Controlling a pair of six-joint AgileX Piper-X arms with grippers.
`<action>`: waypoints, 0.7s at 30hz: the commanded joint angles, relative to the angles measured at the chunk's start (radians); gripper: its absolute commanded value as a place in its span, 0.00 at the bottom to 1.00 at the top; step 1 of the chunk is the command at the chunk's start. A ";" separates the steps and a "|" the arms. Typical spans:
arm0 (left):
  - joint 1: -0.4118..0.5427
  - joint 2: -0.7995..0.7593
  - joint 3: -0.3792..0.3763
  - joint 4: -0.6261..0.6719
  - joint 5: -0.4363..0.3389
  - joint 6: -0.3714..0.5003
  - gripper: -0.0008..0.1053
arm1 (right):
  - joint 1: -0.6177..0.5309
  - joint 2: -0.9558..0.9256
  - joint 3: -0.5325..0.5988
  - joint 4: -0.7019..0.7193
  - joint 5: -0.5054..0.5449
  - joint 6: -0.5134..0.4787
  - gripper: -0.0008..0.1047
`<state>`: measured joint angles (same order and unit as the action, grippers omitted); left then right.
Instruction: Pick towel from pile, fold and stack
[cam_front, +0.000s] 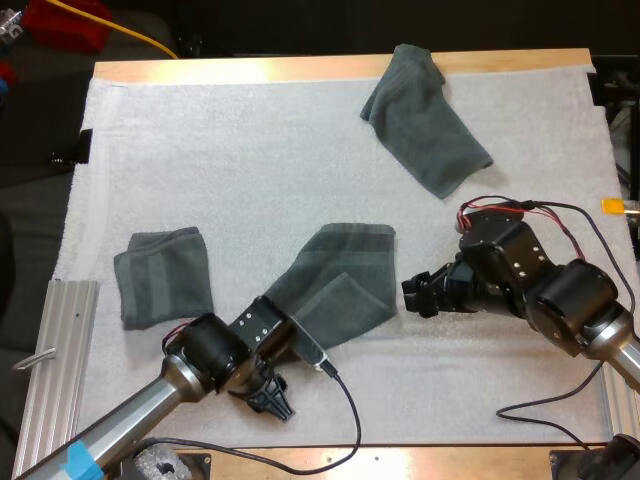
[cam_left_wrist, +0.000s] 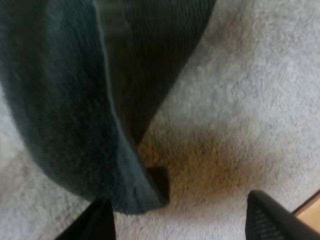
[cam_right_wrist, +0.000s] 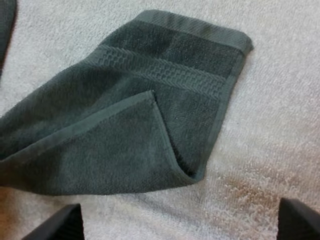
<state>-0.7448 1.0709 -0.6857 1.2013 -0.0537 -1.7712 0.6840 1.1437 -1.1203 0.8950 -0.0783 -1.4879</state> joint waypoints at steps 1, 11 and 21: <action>-0.002 -0.007 0.021 -0.022 0.005 -0.012 0.51 | -0.006 -0.010 -0.001 0.000 -0.010 -0.012 0.71; -0.002 0.013 0.136 -0.213 -0.055 -0.020 0.51 | -0.006 -0.010 -0.001 -0.014 -0.010 -0.012 0.71; -0.002 0.195 0.147 -0.240 -0.146 -0.029 0.51 | -0.006 -0.006 -0.001 -0.021 -0.020 -0.012 0.71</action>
<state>-0.7448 1.2672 -0.5388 0.9593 -0.1782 -1.7856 0.6840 1.1437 -1.1203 0.8782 -0.0893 -1.4879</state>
